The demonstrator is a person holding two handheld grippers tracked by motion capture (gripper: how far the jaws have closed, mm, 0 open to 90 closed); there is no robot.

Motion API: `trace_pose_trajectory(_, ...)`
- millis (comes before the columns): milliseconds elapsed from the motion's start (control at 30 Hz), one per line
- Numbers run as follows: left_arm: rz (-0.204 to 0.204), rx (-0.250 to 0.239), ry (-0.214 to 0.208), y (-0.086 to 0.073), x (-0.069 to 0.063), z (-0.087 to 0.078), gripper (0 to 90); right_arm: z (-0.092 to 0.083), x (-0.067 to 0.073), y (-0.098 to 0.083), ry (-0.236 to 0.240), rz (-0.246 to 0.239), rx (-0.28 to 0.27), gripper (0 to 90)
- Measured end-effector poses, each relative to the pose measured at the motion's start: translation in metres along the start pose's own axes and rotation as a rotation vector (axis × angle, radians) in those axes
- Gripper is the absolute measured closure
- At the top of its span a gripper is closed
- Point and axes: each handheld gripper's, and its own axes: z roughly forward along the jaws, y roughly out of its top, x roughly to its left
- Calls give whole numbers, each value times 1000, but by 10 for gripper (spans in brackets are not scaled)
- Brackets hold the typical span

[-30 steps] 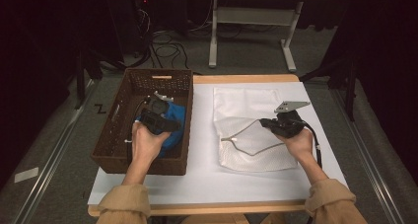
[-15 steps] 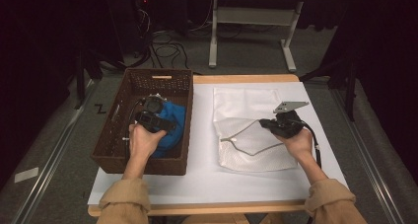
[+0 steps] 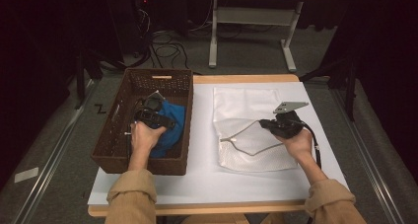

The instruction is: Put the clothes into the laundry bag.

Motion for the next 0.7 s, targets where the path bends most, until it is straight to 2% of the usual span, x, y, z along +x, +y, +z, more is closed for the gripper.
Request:
trace_pose_trajectory(67, -4, 20, -10, 0, 1, 3, 49, 0, 1, 0, 3, -2, -8, 892)
trace_pose_trajectory(267, 18, 91, 0, 1, -1, 15, 47, 1, 0, -1, 2, -6, -11, 892)
trace_pose_trajectory(367, 21, 104, 12, 1, -2, 17, 47, 2, 1, 0, 3, -5, -14, 892)
trace_pose_trajectory(567, 11, 125, -3, 0, -1, 22, 22, 2, 0, -1, 0, -8, -1, 892)
trace_pose_trajectory(700, 52, 162, 19, -2, -5, 30, 2, 2, 2, 0, 1, -14, -4, 892)
